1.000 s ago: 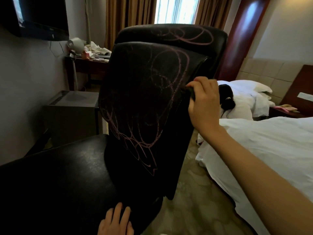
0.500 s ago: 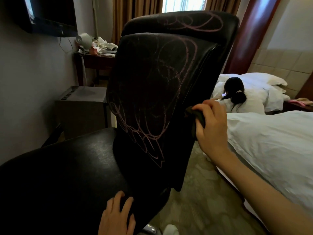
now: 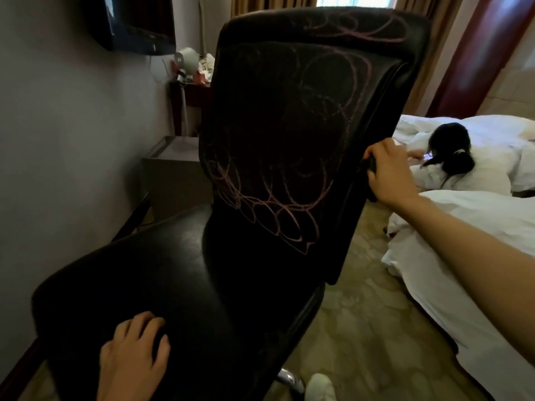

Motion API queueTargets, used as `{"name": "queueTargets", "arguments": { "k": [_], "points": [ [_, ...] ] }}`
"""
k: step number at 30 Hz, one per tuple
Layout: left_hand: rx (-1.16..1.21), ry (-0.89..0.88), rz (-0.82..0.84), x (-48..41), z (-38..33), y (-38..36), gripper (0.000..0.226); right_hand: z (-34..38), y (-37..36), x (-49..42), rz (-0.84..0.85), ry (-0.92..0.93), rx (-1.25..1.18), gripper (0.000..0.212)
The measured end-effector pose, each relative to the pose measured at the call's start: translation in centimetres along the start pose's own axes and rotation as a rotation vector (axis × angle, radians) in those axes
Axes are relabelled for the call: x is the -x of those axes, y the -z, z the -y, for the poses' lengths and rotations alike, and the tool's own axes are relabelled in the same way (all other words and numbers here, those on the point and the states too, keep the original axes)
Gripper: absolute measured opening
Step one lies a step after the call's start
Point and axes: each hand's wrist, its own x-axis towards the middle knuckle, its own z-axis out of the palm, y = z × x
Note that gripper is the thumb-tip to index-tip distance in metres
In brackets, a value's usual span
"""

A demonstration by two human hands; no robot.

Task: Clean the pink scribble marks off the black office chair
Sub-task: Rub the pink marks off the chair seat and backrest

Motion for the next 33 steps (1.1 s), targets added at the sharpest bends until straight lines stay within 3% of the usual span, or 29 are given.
{"name": "queueTargets", "arguments": {
  "k": [4, 8, 13, 18, 24, 29, 33],
  "points": [
    [0.039, -0.034, -0.128, 0.8, 0.7, 1.5, 0.032, 3.4, -2.3, 0.1, 0.074, -0.180, -0.205, 0.015],
    [0.092, -0.055, -0.110, 2.1, 1.9, 1.6, 0.039, 9.2, -6.1, 5.7, 0.117, -0.120, -0.379, 0.013],
    [0.015, -0.150, 0.021, 5.0, 0.5, 0.9, 0.053, 13.3, -11.1, 12.3, 0.253, -0.047, -0.422, 0.014],
    [0.073, -0.214, 0.007, 5.5, -0.7, 0.7, 0.051, 11.2, -14.2, 14.5, 0.314, -0.097, -0.404, 0.020],
    [0.128, -0.299, -0.065, 5.7, -1.4, -0.6, 0.055, 7.1, -17.9, 10.6, 0.320, -0.108, -0.366, 0.019],
    [0.174, -0.217, -0.124, 4.0, -0.8, 0.0, 0.054, 5.9, -24.6, 6.7, 0.409, -0.045, -0.307, 0.016],
    [0.155, -0.229, -0.134, 3.3, -0.7, -0.3, 0.055, 6.4, -28.7, 7.0, 0.471, -0.097, -0.198, 0.022]
  ]
}}
